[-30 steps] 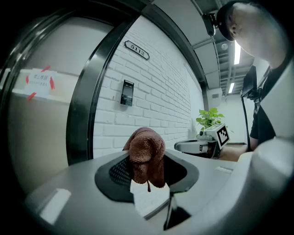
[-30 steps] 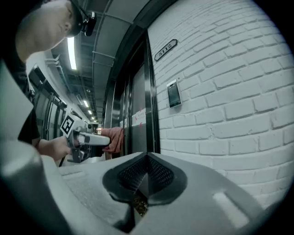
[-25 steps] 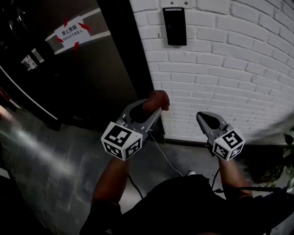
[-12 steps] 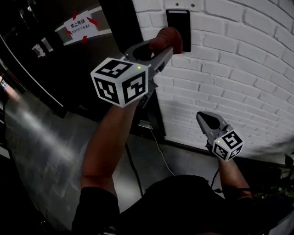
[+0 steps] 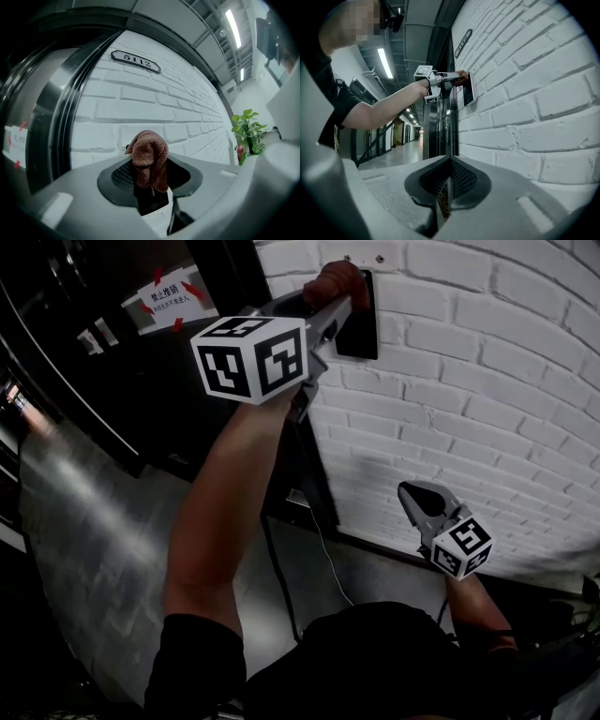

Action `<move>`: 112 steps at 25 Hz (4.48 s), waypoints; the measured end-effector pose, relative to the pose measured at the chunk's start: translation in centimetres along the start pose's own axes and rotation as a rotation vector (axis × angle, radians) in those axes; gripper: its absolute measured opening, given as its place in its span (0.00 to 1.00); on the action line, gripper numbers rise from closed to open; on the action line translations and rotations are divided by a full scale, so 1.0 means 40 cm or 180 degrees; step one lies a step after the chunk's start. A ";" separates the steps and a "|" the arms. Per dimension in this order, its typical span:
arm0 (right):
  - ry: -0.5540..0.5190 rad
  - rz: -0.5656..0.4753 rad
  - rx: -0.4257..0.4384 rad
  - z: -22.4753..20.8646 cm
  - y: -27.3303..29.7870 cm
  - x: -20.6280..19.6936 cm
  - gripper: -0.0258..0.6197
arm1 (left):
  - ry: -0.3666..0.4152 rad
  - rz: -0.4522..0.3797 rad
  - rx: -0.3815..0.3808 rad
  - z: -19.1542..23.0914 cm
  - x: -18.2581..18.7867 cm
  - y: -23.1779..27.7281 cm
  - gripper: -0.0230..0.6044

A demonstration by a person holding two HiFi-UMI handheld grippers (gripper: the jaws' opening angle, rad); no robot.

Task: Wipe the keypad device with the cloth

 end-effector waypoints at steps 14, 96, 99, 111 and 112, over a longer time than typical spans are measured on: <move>0.0088 0.0020 0.0089 -0.047 -0.020 -0.036 0.03 | 0.0226 0.0108 0.0265 -0.006 -0.014 0.042 0.30; 0.0139 0.0041 0.0092 0.007 -0.054 -0.085 0.03 | 0.0157 0.0213 0.0255 -0.040 -0.098 -0.011 0.30; 0.0160 0.0069 0.0092 0.007 -0.059 -0.093 0.03 | 0.0197 0.0078 0.0282 -0.026 -0.026 0.001 0.30; 0.0141 0.0055 0.0025 -0.019 -0.085 -0.083 0.03 | 0.0245 0.0007 0.0376 -0.003 0.012 0.039 0.30; 0.0141 0.0059 0.0028 -0.019 -0.084 -0.083 0.03 | 0.0234 0.0006 0.0368 -0.003 0.010 0.039 0.30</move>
Point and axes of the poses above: the fingertips, and each gripper's own axes: y forward along the fingers, z to its left, x out of its top, the point moved 3 cm from there along -y, backward along the fingers, and after that the axes turned 11 degrees about z, right-handed, at the moved point
